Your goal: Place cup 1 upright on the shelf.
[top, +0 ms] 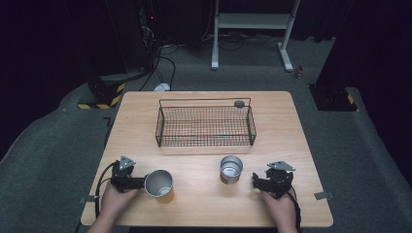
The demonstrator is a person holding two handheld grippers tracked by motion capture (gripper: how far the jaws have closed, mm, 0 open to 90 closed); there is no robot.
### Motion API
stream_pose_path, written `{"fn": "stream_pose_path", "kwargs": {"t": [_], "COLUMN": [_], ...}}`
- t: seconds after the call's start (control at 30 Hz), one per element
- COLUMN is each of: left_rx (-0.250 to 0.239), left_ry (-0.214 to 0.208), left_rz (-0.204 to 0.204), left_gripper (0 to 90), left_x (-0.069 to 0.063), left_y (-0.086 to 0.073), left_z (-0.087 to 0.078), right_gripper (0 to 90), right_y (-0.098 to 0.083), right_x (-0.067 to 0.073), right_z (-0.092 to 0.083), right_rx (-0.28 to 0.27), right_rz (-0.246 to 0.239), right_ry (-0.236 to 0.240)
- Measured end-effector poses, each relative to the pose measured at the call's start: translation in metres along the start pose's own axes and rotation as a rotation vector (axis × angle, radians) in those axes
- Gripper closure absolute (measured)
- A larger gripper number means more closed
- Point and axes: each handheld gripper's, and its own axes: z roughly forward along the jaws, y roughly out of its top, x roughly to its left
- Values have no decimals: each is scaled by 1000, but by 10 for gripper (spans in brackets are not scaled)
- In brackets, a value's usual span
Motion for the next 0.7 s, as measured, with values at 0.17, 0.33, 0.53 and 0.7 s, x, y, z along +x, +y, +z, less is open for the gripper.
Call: {"fn": "stream_pose_path", "kwargs": {"t": [0.17, 0.33, 0.53, 0.7], "left_rx": [4, 6, -37, -71], "left_ry": [5, 4, -21, -23], "left_rz": [-12, -11, -24, -22], "left_gripper": [44, 37, 8, 3], "left_x": [1, 1, 2, 1], "left_y": [0, 1, 3, 6], "left_z": [0, 0, -10, -19], "right_gripper": [92, 91, 91, 91], "right_y": [0, 0, 0, 0], "right_x": [0, 0, 0, 0], "right_z": [0, 0, 0, 0], "right_rx": [0, 0, 0, 0], "right_rz": [-3, -3, -3, -3], "right_ry": [1, 1, 1, 1]}}
